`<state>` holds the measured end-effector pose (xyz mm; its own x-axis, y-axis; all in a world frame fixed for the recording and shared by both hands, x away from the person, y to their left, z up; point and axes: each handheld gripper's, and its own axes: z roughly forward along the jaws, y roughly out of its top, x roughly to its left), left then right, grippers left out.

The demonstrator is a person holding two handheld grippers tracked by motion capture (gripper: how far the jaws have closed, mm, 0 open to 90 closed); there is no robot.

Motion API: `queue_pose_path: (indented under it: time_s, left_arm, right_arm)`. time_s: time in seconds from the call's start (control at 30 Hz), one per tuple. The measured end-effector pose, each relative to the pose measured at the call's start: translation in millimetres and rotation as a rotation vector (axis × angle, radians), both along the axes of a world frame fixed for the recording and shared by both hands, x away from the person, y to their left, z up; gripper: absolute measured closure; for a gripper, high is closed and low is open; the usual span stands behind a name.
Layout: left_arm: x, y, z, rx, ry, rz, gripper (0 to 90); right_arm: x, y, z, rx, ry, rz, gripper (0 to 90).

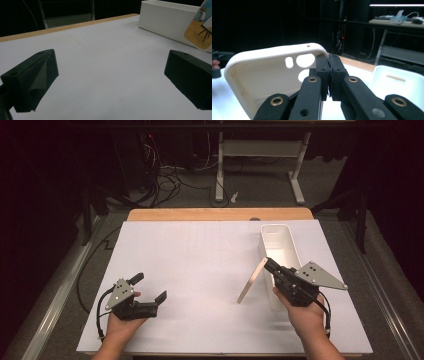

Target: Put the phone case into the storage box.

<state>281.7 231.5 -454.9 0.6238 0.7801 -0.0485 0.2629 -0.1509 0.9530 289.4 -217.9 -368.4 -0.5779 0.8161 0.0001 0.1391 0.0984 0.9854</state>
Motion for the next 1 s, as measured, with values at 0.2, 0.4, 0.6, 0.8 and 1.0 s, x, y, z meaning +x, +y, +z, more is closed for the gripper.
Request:
queue_pose_path:
  time_s: [0.2,0.4,0.6,0.8,1.0]
  left_arm:
    - [-0.7,2.0,0.9,-0.011,-0.004,-0.002,0.2]
    - [-1.2,1.8,1.4,-0.017,-0.011,-0.002,0.2]
    - [-1.3,1.6,0.8,-0.009,-0.014,-0.004,0.2]
    - [-1.7,1.0,0.9,-0.011,-0.016,-0.008,0.2]
    - [-1.6,1.1,0.9,-0.012,-0.016,-0.010,0.2]
  right_arm:
    - [2.1,1.3,9.2,0.023,-0.029,-0.028,89.2]
    - [7.3,2.0,20.3,0.038,-0.051,-0.044,89.2]
    - [13.7,-1.0,33.2,0.055,-0.081,-0.075,89.2]
    - [18.3,-6.5,46.3,0.071,-0.104,-0.113,89.2]
    - [25.5,-16.5,56.1,0.068,-0.119,-0.173,89.2]
